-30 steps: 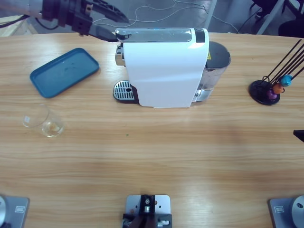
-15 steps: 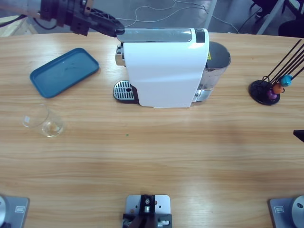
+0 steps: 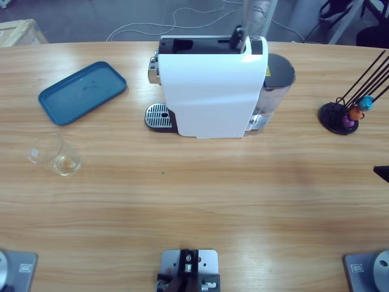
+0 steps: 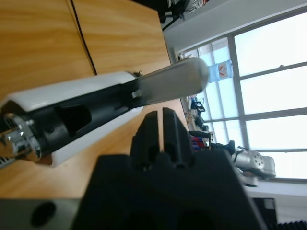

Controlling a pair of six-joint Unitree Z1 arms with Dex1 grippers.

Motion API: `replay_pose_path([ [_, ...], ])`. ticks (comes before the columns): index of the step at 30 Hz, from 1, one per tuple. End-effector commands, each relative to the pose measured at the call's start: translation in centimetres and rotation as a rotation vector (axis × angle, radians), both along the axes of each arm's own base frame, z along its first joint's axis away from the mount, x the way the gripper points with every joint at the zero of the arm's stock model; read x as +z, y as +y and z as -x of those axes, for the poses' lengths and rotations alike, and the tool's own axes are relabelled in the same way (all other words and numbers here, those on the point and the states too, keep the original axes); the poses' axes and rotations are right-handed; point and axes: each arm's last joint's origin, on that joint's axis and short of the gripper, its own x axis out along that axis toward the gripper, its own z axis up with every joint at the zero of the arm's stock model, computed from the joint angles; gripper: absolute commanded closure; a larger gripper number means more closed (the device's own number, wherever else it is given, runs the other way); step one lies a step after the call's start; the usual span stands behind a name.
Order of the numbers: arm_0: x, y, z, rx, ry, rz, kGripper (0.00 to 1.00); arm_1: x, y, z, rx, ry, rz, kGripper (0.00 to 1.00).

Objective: Pour coffee

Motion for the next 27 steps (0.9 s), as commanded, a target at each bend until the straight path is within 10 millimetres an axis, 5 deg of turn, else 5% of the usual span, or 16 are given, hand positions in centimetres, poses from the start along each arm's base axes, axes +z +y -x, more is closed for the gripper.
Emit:
replay_pose_path([
  [1,2.5,1.6,5.5,-0.189,-0.573,-0.127,0.013,0.3,0.8,-2.6,-0.167,0.062,0.071,0.000],
  [5,1.5,6.4,11.0,-0.253,-0.885,-0.313,0.013,0.3,-0.6,-4.4,-0.461,-0.074,0.216,0.000],
  [8,-0.4,10.3,13.8,-0.119,-1.016,-0.780,0.013,-2.2,-1.3,-5.9,-0.590,-0.050,0.212,0.000],
  [10,-1.5,12.0,15.0,-0.061,-1.039,-0.911,0.013,-4.1,-1.7,-6.3,-0.671,-0.026,0.174,0.000],
  [18,-7.6,14.6,18.6,0.031,-0.832,-0.638,0.013,-8.3,-1.9,-10.3,-0.769,0.047,0.195,0.082],
  [22,-8.3,15.2,19.4,0.017,-0.820,-0.613,0.013,-11.2,-1.2,-12.3,-0.763,0.094,0.206,0.082],
  [27,-8.2,15.0,19.2,0.017,-0.819,-0.615,0.013,-11.8,-1.5,-12.6,-0.776,0.071,0.197,0.115],
])
